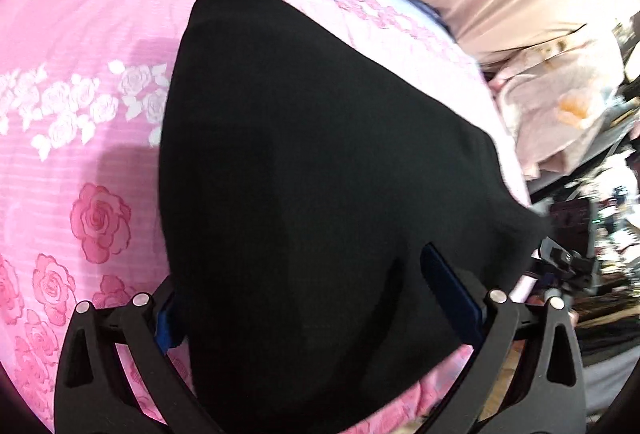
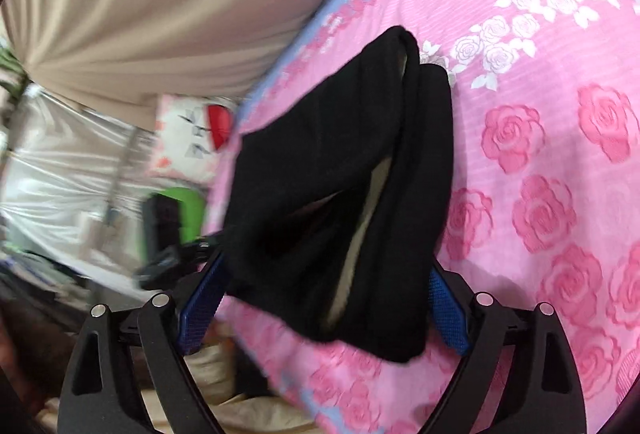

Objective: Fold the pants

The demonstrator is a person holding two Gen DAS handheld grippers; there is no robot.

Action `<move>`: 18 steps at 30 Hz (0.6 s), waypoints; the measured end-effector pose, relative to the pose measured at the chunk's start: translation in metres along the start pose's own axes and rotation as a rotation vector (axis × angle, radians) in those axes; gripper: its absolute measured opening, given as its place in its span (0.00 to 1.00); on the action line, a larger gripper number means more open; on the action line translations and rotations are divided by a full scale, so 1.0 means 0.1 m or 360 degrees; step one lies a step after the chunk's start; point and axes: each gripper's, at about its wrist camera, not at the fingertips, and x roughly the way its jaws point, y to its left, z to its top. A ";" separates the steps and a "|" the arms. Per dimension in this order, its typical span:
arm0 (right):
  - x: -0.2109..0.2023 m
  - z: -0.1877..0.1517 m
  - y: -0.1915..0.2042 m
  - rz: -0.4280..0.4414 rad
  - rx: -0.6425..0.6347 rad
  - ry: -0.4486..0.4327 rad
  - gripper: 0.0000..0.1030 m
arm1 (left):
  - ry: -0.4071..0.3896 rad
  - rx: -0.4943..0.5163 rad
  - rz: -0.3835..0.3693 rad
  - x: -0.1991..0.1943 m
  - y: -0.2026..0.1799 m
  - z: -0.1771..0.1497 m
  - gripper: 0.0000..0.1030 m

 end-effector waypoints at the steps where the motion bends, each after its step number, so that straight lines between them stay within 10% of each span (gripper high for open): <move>1: -0.04 0.00 -0.04 0.0049 0.0037 -0.0004 0.86 | 0.0000 -0.0008 -0.0046 -0.02 0.04 -0.01 0.95; 12: 0.39 0.26 0.10 -0.0027 -0.0002 0.0099 0.87 | 0.0003 0.0037 0.0047 0.16 -0.18 0.12 0.95; 14: 0.43 0.26 0.13 -0.0052 -0.0021 0.0070 0.73 | -0.0011 0.0084 0.0105 0.22 -0.25 0.14 0.94; 15: 0.44 0.26 0.13 -0.0114 -0.0026 0.0046 0.50 | -0.0020 0.0093 0.0146 0.23 -0.27 0.15 0.83; 18: 0.39 0.20 0.19 -0.0224 -0.0057 -0.0025 0.38 | -0.0061 0.0081 0.0195 0.13 -0.30 0.17 0.52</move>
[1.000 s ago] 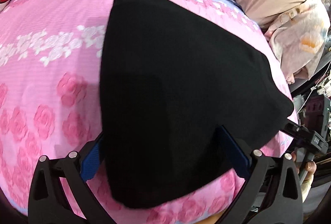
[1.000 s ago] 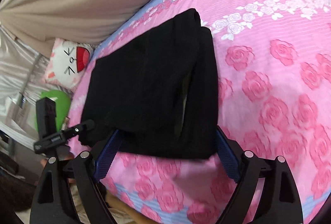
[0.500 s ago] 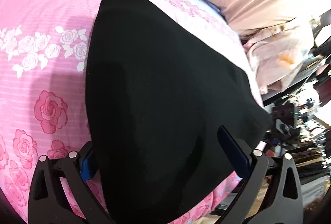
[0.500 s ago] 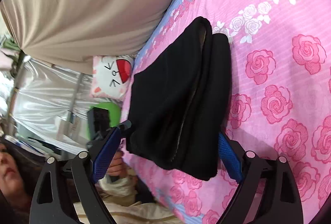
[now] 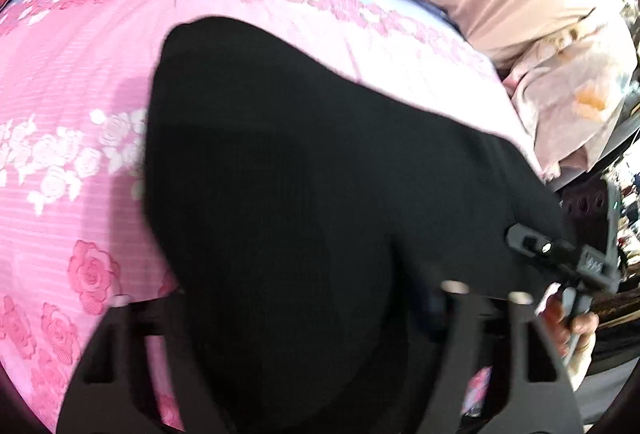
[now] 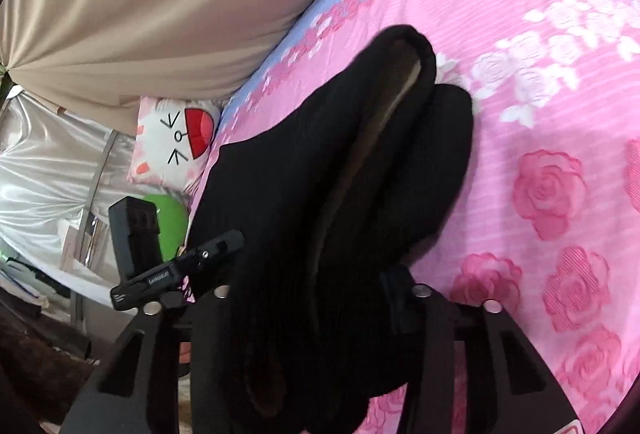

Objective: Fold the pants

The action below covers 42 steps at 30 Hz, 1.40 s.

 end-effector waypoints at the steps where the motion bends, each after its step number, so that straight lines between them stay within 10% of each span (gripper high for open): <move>1: -0.02 -0.03 0.06 -0.0055 -0.0035 -0.0024 0.36 | -0.0006 -0.0007 -0.0003 -0.05 0.00 0.00 0.48; 21: -0.77 -0.93 1.21 -0.0186 -0.0380 -0.0247 0.35 | -0.0200 0.0266 0.0098 -1.23 -0.57 -0.74 0.28; 42: -1.93 -0.23 3.05 -0.0069 -0.1146 -0.0969 0.35 | -0.1293 0.0709 0.0211 -3.14 -1.48 0.01 0.28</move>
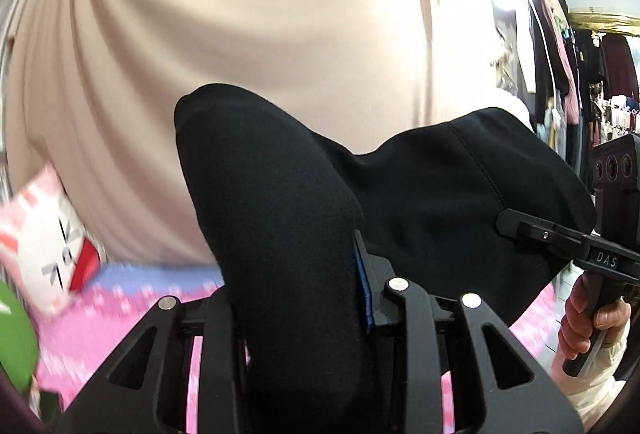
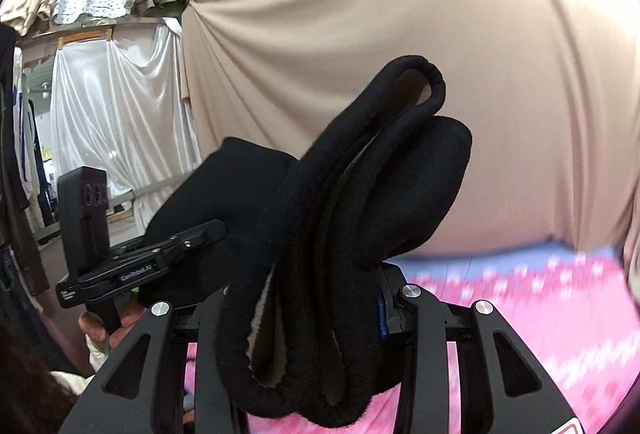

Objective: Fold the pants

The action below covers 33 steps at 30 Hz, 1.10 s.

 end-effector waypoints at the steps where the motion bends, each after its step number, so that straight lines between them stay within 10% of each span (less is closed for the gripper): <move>1: 0.05 0.08 -0.01 -0.0005 -0.0011 -0.0024 0.35 | -0.0033 0.0012 0.0011 0.02 0.00 0.08 0.28; 9: 0.65 0.60 -0.48 -0.0013 -0.0020 -0.0127 0.35 | -0.0134 -0.0001 0.0089 0.72 0.23 0.52 0.29; 17: 1.76 0.47 -1.41 -0.0018 0.0128 -0.0062 0.36 | -0.0014 -0.0045 0.0214 2.04 0.64 0.30 0.29; 33: 3.65 -1.61 -3.13 -0.0182 0.0624 0.0602 0.38 | 0.0821 -0.0293 0.0214 4.42 1.45 -1.91 0.32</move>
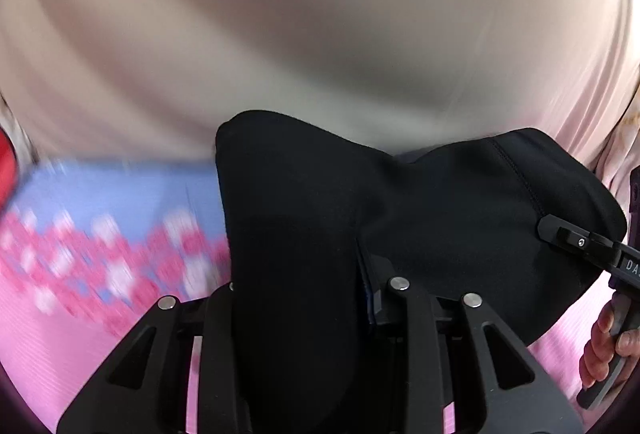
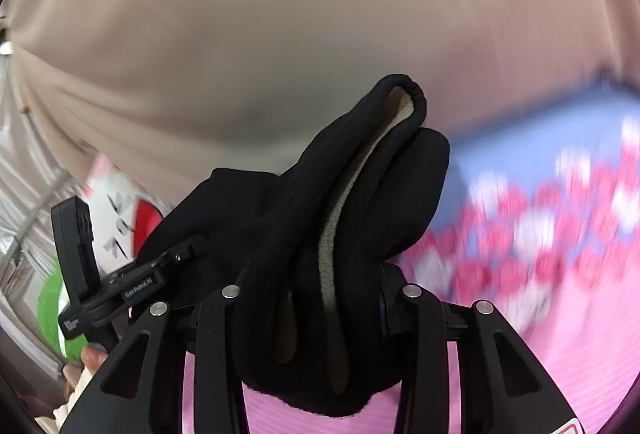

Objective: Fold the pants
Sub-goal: 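Lower the folded pants onto the bed and open both tools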

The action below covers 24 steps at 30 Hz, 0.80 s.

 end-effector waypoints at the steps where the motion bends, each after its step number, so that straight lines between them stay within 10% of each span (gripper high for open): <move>1: 0.09 -0.07 -0.08 -0.0046 0.0021 0.0056 0.46 | 0.0022 -0.0002 0.0030 0.10 0.05 -0.09 0.37; 5: 0.16 -0.21 -0.40 -0.0075 0.0154 0.0162 0.65 | 0.0003 -0.0062 0.0126 0.08 0.27 -0.21 0.86; 10: -0.51 -0.17 -0.42 -0.0347 0.0112 -0.0004 0.70 | -0.0036 -0.0106 0.0404 -0.44 0.56 -0.14 0.84; 11: -0.67 -0.13 -0.34 -0.0386 0.0076 -0.0106 0.66 | -0.0050 -0.0147 0.0427 -0.57 0.63 -0.08 0.84; 13: -0.75 -0.04 -0.10 -0.0332 -0.0049 -0.0136 0.12 | -0.0081 -0.0217 0.0376 -0.74 0.60 0.08 0.84; 14: -0.72 0.05 0.08 -0.0315 -0.0110 -0.0128 0.05 | -0.0105 -0.0242 0.0316 -0.80 0.49 0.15 0.84; 17: -0.37 0.17 0.42 -0.0215 -0.0250 -0.0044 0.00 | -0.0050 -0.0185 0.0247 -0.58 0.15 0.34 0.85; 20: 0.25 0.17 0.22 -0.0432 -0.0306 0.0092 0.00 | 0.0177 -0.0137 0.0360 0.05 -0.04 0.27 0.85; 24: 0.33 0.16 -0.36 -0.0402 0.0025 0.0108 0.00 | 0.0259 -0.0311 0.0297 0.37 0.27 0.08 0.95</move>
